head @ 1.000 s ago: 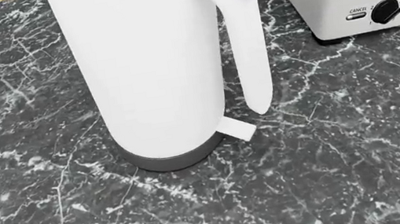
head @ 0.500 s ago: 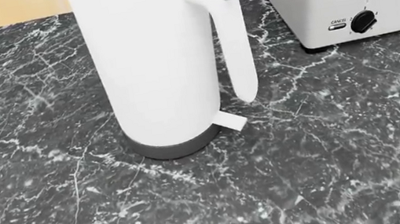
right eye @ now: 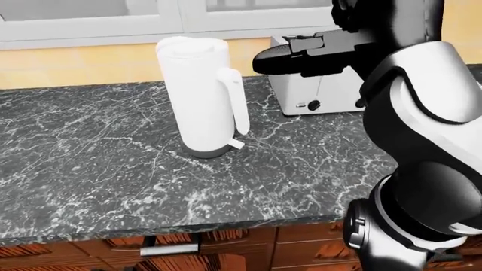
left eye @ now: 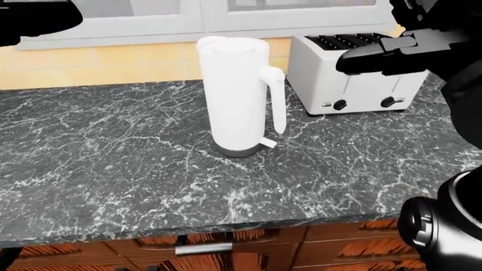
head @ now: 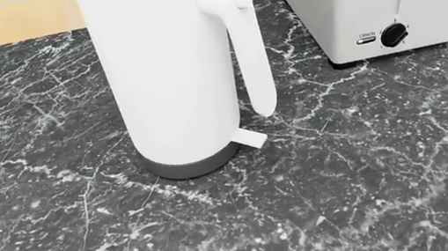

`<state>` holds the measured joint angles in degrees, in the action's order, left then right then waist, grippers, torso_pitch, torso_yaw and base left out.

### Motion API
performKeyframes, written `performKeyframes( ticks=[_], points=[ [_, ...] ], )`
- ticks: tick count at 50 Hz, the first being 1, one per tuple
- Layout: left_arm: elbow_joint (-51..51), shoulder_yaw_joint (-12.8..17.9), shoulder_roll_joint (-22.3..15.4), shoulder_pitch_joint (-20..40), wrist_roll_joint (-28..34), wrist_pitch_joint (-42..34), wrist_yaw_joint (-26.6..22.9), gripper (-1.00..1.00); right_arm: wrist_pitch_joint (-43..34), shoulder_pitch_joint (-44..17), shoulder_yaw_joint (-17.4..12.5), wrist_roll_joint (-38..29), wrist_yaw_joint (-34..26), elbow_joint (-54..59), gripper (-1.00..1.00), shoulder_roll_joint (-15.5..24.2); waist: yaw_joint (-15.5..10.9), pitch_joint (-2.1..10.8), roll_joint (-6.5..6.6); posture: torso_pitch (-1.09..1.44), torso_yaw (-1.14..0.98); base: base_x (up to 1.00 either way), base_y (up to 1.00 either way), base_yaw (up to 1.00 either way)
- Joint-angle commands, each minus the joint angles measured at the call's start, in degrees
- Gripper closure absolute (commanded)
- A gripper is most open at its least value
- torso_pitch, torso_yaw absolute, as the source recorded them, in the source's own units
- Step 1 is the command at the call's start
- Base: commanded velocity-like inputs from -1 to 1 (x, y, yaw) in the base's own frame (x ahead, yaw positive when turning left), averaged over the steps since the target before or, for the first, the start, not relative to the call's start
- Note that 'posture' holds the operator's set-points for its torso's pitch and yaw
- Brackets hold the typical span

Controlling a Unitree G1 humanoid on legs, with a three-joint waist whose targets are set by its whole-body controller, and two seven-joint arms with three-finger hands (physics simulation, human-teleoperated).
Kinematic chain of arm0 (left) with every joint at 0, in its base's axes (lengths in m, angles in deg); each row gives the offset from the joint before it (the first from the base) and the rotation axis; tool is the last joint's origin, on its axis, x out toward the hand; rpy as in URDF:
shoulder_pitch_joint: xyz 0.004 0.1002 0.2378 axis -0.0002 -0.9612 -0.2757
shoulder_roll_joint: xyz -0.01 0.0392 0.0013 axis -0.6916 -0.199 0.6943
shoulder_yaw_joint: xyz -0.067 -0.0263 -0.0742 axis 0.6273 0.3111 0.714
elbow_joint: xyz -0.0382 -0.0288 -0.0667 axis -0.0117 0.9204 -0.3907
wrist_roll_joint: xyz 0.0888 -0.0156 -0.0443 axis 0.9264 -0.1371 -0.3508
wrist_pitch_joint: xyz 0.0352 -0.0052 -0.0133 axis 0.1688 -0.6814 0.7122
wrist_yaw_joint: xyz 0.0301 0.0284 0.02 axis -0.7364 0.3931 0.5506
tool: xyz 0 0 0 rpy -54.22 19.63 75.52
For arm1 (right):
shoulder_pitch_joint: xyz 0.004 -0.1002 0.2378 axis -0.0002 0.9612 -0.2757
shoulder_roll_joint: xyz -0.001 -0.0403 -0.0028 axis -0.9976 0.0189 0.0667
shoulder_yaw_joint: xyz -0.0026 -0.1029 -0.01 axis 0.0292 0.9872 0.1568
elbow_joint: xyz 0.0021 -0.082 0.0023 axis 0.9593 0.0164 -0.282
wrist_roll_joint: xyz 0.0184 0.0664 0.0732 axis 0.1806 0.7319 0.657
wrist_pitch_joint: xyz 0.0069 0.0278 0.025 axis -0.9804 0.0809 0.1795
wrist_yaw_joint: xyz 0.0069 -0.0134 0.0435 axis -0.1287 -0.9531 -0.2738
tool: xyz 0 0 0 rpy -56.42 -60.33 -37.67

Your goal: Press the button to open the lid of the electric kettle.

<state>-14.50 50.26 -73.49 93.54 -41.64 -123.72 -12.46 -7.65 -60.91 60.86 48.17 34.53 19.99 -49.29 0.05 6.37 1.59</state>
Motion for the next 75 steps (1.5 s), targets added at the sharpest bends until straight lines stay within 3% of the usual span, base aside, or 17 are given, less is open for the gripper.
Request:
performKeyframes(
  ticks=[1,20,32,37,39,43,46,55,61,65,69,70,75],
  points=[
    [0.0,0.8,-0.5,1.4,0.9,0.7,0.0,-1.00,1.7,-1.2,-0.4,-0.6,-0.3,0.0,-1.00,0.3,0.0,0.89,0.11,-0.33,0.00,0.00,0.00,0.00],
    [-0.7,1.6,2.3,1.5,4.4,-1.4,-1.8,-1.00,1.5,-0.1,-0.2,-1.8,-1.3,0.7,-1.00,-0.9,-0.4,7.63,-0.16,-0.44,0.00,0.00,0.00,0.00],
    [-1.1,1.5,2.4,1.5,4.7,-1.3,-2.1,-1.00,-1.3,-0.3,0.3,-3.5,-0.7,2.1,-1.00,-2.6,-0.7,10.43,-0.31,-0.51,0.00,0.00,0.00,0.00],
    [-1.1,1.6,2.3,1.2,4.6,-0.9,-2.9,-1.00,-3.9,-1.5,0.5,-4.0,0.0,2.4,-1.00,-3.9,-0.7,10.71,-0.24,-0.51,0.00,0.00,0.00,0.00],
    [-1.0,1.3,2.7,1.0,5.2,-0.7,-3.2,-1.00,-4.9,-2.7,-1.0,-2.5,0.4,2.8,-1.00,-5.5,-0.7,10.75,-0.19,-0.51,0.00,0.00,0.00,0.00],
    [-0.7,0.3,4.2,1.4,7.0,-1.1,-4.0,-1.00,-4.9,-2.8,-0.2,-1.5,1.4,4.0,-1.00,-6.6,-0.8,10.84,-0.18,-0.51,0.00,0.00,0.00,0.00],
    [-0.7,-0.1,5.2,1.7,8.0,-1.9,-4.8,-1.00,-6.0,-2.1,1.2,-1.9,0.6,4.8,-1.00,-5.4,-0.8,10.88,-0.21,-0.51,0.00,0.00,0.00,0.00],
    [-1.1,-0.4,8.4,3.1,10.4,-4.3,-7.1,-1.00,-9.3,1.1,-1.9,0.0,-1.4,3.4,-1.00,-5.5,-1.0,10.84,-0.57,-0.51,0.00,0.00,0.00,0.00],
    [-1.0,0.1,9.1,3.1,11.5,-4.8,-7.8,-1.00,-15.7,-2.6,-5.3,3.7,0.3,5.0,-1.00,-6.2,-1.0,10.81,-0.47,-0.51,0.00,0.00,0.00,0.00],
    [-1.1,-0.2,9.9,3.1,12.0,-5.0,-8.4,-1.00,-17.9,-3.7,-4.1,6.3,-0.5,5.0,-1.00,-5.3,-1.0,10.82,-0.55,-0.51,0.00,0.00,0.00,0.00],
    [-1.1,-0.6,10.6,3.1,13.0,-5.1,-9.3,-1.00,-16.5,-4.7,-6.8,8.2,0.2,6.7,-1.00,-8.1,-1.0,10.94,-0.63,-0.51,0.00,0.00,0.00,0.00],
    [-1.1,-0.7,10.8,3.2,13.3,-5.2,-9.5,-1.00,-17.0,-4.6,-6.1,9.4,-0.2,7.1,-1.00,-6.8,-1.0,10.92,-0.61,-0.51,0.00,0.00,0.00,0.00],
    [-1.4,-0.9,11.6,3.6,14.6,-6.3,-10.3,-1.00,-20.2,-4.6,-8.0,15.5,2.8,8.5,-1.00,-7.4,-1.1,11.00,-0.81,-0.51,0.00,0.00,0.00,0.00]
  ],
)
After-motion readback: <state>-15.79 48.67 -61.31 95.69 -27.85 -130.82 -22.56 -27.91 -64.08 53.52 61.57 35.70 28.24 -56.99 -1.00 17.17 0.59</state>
